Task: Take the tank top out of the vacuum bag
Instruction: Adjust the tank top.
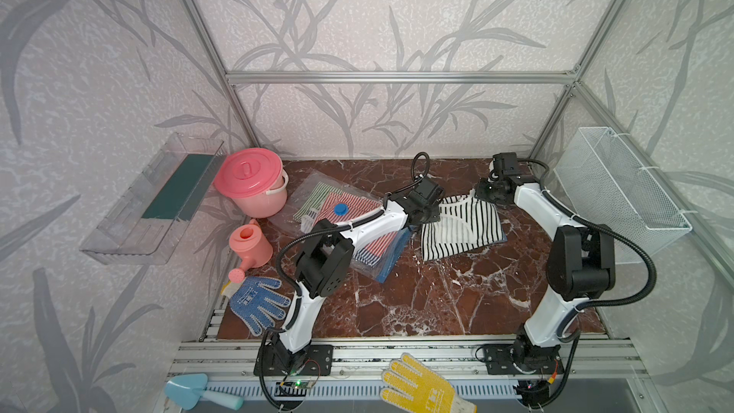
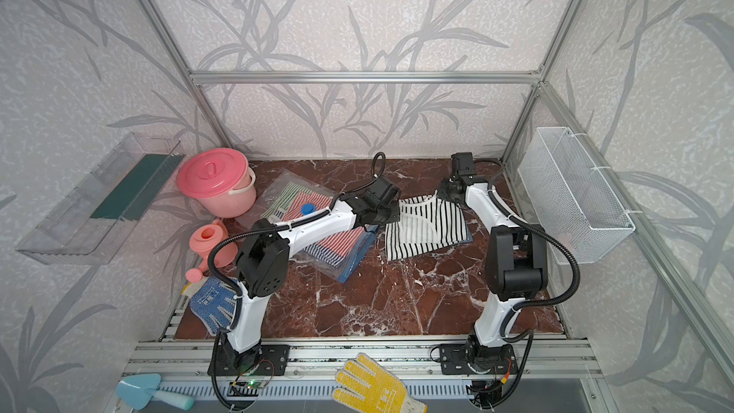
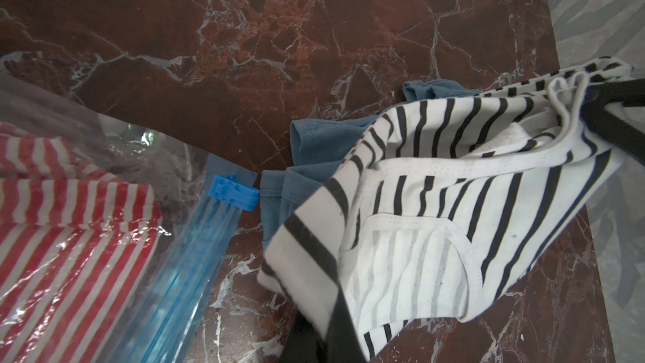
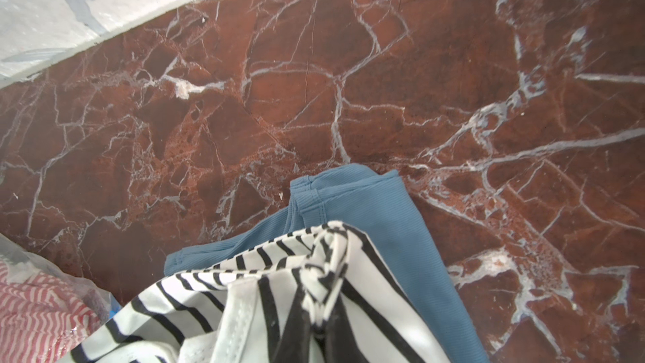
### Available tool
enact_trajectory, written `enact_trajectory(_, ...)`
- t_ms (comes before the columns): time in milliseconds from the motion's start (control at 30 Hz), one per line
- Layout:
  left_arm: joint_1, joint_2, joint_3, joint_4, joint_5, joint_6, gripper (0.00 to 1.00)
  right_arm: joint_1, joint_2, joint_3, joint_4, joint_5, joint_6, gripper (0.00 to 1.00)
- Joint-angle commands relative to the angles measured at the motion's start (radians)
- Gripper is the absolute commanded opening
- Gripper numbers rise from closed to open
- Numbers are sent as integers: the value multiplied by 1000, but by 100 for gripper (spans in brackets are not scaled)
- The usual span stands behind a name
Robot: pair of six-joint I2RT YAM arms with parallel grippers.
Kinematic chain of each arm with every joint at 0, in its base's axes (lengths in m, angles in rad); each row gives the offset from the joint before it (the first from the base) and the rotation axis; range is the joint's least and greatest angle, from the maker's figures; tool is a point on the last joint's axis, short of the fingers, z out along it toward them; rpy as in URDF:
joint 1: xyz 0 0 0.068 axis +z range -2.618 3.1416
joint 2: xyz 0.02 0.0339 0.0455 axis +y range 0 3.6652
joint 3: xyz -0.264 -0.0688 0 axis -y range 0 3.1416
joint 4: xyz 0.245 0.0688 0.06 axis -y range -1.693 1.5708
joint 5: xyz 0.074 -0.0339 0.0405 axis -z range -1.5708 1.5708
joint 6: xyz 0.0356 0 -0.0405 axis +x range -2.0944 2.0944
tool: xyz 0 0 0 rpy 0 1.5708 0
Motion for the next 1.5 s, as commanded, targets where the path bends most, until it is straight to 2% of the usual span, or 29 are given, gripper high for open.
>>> enact_trajectory(0, 6, 33, 56, -38, -12, 21, 0, -6, 28, 54, -25, 30, 9, 0)
enact_trajectory(267, 19, 131, 182, -95, -5, 41, 0, -17, 78, 95, -38, 54, -6, 0)
enact_trajectory(533, 43, 222, 277, -149, -7, 42, 0, -41, 216, 169, -59, 52, -5, 0)
enact_trajectory(567, 44, 229, 285, -153, -15, 45, 0, -44, 235, 185, -66, 48, -8, 2)
enact_trajectory(600, 46, 238, 295, -160, -24, 51, 0, -46, 252, 204, -78, 47, -12, 7)
enact_trajectory(633, 46, 241, 309, -168, -32, 57, 1, -48, 265, 223, -95, 44, -15, 22)
enact_trajectory(700, 47, 239, 330, -187, -53, 75, 16, -54, 275, 256, -130, 44, -25, 53)
enact_trajectory(767, 47, 226, 346, -206, -80, 92, 38, -55, 255, 252, -137, 64, -27, 68)
enact_trajectory(800, 47, 218, 359, -220, -95, 103, 55, -56, 234, 241, -134, 76, -25, 78)
enact_trajectory(833, 48, 210, 369, -229, -102, 118, 65, -55, 215, 228, -125, 82, -25, 91)
enact_trajectory(900, 43, 185, 382, -241, -122, 157, 88, -55, 162, 177, -90, 77, -20, 99)
enact_trajectory(967, 40, 153, 374, -245, -150, 181, 97, -57, 111, 123, -56, 60, -10, 99)
enact_trajectory(1000, 38, 134, 366, -249, -166, 192, 99, -57, 77, 90, -32, 51, -3, 99)
enact_trajectory(1133, 36, 64, 300, -249, -222, 210, 99, -57, -40, -49, 47, 2, 28, 99)
enact_trajectory(1333, 37, -51, 115, -187, -290, 216, 99, -56, -191, -244, 146, -98, 77, 99)
enact_trajectory(1467, 36, -123, -4, -163, -315, 210, 99, -14, -258, -301, 109, -36, 52, 99)
